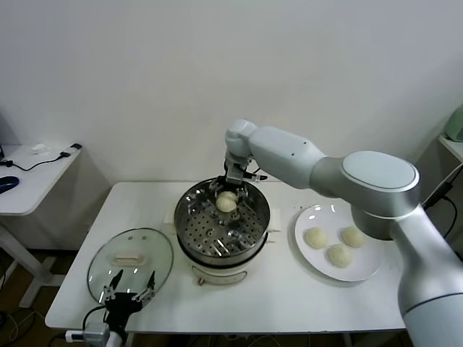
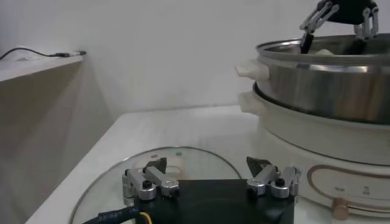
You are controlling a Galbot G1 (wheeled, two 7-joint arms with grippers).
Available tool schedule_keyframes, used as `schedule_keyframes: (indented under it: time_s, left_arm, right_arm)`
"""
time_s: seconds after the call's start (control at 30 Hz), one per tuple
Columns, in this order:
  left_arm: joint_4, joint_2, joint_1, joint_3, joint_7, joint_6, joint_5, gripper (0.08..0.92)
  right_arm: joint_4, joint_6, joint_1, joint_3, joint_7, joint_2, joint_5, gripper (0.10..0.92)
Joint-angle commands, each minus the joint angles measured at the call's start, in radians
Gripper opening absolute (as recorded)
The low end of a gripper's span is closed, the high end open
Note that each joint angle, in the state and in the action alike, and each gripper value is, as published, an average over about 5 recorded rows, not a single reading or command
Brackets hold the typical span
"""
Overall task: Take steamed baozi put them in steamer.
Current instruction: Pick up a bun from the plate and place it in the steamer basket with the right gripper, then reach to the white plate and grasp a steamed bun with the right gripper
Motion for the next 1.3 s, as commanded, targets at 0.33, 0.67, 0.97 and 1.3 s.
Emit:
schedule_keyframes:
  time_s: [0.33, 0.67, 0.97, 1.3]
  left_arm:
    - [-0.022, -0.007, 0.018, 0.007, 0.005, 0.004, 0.017, 0.823]
    - [-0.025, -0.010, 0.018, 0.004, 0.005, 0.002, 0.011, 0.823]
    - [-0.019, -0.014, 0.016, 0.001, 0.004, -0.001, 0.006, 0.823]
    - [-0.009, -0.016, 0.025, -0.007, 0.004, 0.001, 0.007, 0.823]
  right_arm:
    - [0.332, -0.096, 0.468, -0.346, -0.139, -0.298, 0.644, 0.823]
    - [0.673, -0.714, 0.700, -0.771, -0.038, -0.699, 0.760, 0.823]
    - [0.695, -0.959, 0.382, -0.621, 0.094, -0.848, 0.737, 0.823]
    - [0.487, -1.005, 0.000, -0.324, 0.145, -0.751, 0.652, 0.823]
